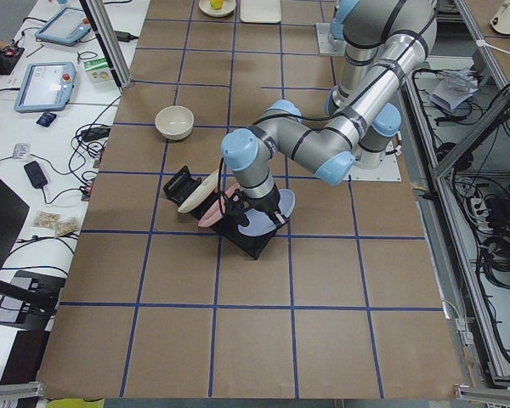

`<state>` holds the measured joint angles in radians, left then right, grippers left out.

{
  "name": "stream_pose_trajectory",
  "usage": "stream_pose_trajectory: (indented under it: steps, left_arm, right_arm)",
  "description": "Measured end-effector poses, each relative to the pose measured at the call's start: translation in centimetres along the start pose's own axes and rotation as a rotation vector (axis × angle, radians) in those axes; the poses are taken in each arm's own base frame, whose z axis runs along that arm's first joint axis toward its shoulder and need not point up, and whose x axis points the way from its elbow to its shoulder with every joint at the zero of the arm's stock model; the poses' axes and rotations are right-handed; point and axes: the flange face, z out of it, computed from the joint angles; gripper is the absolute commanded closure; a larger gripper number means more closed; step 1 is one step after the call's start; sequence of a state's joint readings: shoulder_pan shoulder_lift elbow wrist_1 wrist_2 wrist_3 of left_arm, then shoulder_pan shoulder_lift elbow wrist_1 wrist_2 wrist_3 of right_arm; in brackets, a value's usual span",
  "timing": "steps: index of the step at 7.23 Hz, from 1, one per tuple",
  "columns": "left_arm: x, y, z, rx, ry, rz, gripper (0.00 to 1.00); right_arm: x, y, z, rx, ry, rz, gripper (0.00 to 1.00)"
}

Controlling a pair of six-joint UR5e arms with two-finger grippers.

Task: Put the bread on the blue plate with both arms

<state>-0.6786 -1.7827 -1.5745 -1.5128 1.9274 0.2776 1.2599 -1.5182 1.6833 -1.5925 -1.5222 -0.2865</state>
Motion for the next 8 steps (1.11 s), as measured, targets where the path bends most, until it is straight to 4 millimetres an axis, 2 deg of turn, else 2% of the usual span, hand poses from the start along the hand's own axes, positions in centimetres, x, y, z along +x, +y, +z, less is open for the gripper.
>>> stream_pose_trajectory:
  steps: [1, 2, 3, 6, 7, 8]
  left_arm:
    - [0.8, 2.2, -1.1, -0.044, 0.018, 0.027, 1.0]
    - [3.5, 3.9, -2.1, -0.069, 0.062, 0.072, 1.0]
    - [8.4, 5.3, -2.8, -0.077, 0.119, 0.146, 1.0]
    - [27.7, 11.0, -3.4, -0.083, 0.295, 0.354, 1.0]
    - [34.3, 13.2, -3.6, -0.041, 0.343, 0.402, 1.0]
    - [41.2, 15.7, -2.9, 0.042, 0.388, 0.441, 1.0]
  right_arm:
    - [-0.2, 0.1, 0.0, 0.0, -0.001, -0.003, 1.0]
    - [-0.3, 0.2, 0.1, -0.002, -0.002, -0.003, 1.0]
    - [-0.3, 0.1, 0.1, -0.003, -0.002, -0.003, 1.0]
    - [-0.3, 0.0, 0.3, -0.005, 0.002, -0.003, 1.0]
    - [-0.2, 0.0, 0.4, -0.005, 0.002, -0.003, 1.0]
    - [-0.2, -0.1, 0.4, -0.006, 0.001, -0.002, 1.0]
